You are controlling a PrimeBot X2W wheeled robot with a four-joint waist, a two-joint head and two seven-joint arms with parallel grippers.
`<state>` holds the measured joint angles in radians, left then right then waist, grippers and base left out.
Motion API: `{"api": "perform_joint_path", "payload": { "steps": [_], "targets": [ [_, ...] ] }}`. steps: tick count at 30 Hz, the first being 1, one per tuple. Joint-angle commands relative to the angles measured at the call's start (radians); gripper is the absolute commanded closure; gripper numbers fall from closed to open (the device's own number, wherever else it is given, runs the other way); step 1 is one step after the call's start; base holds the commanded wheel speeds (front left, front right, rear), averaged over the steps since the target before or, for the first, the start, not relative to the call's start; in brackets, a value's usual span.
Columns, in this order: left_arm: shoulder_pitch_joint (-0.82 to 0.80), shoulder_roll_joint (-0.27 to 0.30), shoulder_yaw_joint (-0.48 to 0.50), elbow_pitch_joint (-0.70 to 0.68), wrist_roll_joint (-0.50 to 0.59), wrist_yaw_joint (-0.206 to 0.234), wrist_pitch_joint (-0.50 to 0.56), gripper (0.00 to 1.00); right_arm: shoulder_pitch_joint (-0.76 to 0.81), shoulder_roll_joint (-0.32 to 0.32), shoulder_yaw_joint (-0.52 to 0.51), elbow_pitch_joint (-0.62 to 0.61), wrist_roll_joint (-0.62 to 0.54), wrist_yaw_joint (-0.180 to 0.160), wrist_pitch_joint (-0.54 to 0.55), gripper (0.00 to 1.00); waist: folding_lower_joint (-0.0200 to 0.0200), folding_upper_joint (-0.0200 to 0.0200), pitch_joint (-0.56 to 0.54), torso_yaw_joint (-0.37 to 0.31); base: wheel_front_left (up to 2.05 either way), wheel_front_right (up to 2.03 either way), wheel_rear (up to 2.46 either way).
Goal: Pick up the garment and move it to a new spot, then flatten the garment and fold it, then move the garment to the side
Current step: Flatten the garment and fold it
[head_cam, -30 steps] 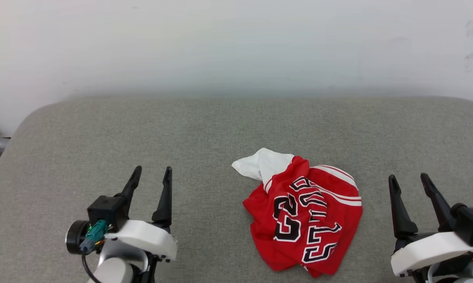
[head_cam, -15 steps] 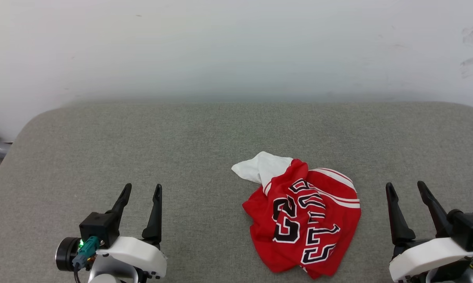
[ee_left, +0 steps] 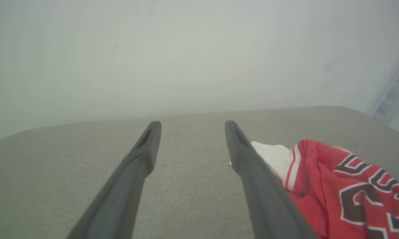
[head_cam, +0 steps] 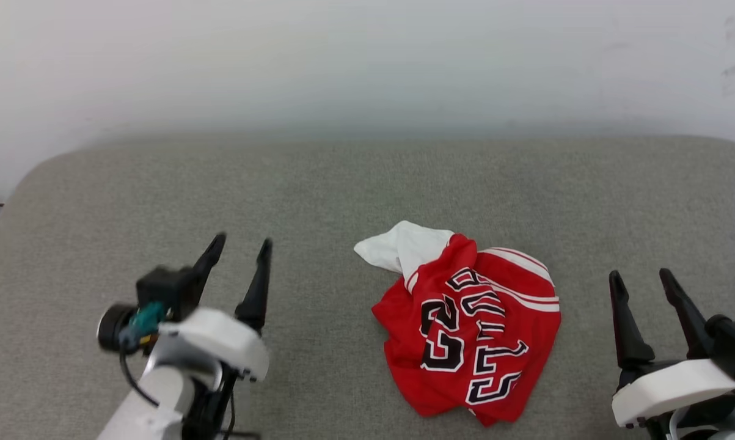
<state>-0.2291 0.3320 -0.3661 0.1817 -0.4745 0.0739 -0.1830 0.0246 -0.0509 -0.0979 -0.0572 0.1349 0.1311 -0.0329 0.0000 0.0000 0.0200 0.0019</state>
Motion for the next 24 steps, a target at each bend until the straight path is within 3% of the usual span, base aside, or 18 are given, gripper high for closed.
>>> {"api": "perform_joint_path", "payload": {
  "steps": [1,9,13,20,24],
  "targets": [
    [-0.063,-0.007,-0.015,0.001,-0.01,-0.024,0.037,0.0,-0.021,0.001,-0.003,-0.009,-0.006,-0.001,0.003,0.0,0.0,0.0,0.045,-0.02,0.0,0.0,0.0],
    [-0.344,-0.039,-0.066,0.094,-0.067,-0.132,0.24,0.0,-0.077,0.001,-0.013,-0.023,-0.036,-0.001,-0.004,0.0,0.0,0.0,0.172,-0.089,0.0,0.0,0.0],
    [-0.44,-0.055,-0.09,0.147,-0.098,-0.156,0.346,0.0,-0.094,0.001,-0.019,-0.017,-0.032,-0.001,-0.015,0.0,0.0,0.0,0.212,-0.114,0.0,0.0,0.0],
    [-0.641,-0.071,-0.177,0.34,-0.164,-0.19,0.681,0.0,-0.14,0.001,-0.008,0.003,-0.012,-0.001,-0.049,0.0,0.0,0.0,0.304,-0.167,0.0,0.0,0.0],
    [-0.702,-0.065,-0.221,0.448,-0.167,-0.198,0.78,0.0,-0.159,0.001,-0.003,0.019,-0.002,-0.001,-0.066,0.0,0.0,0.0,0.34,-0.187,0.0,0.0,0.0]
  ]
}}
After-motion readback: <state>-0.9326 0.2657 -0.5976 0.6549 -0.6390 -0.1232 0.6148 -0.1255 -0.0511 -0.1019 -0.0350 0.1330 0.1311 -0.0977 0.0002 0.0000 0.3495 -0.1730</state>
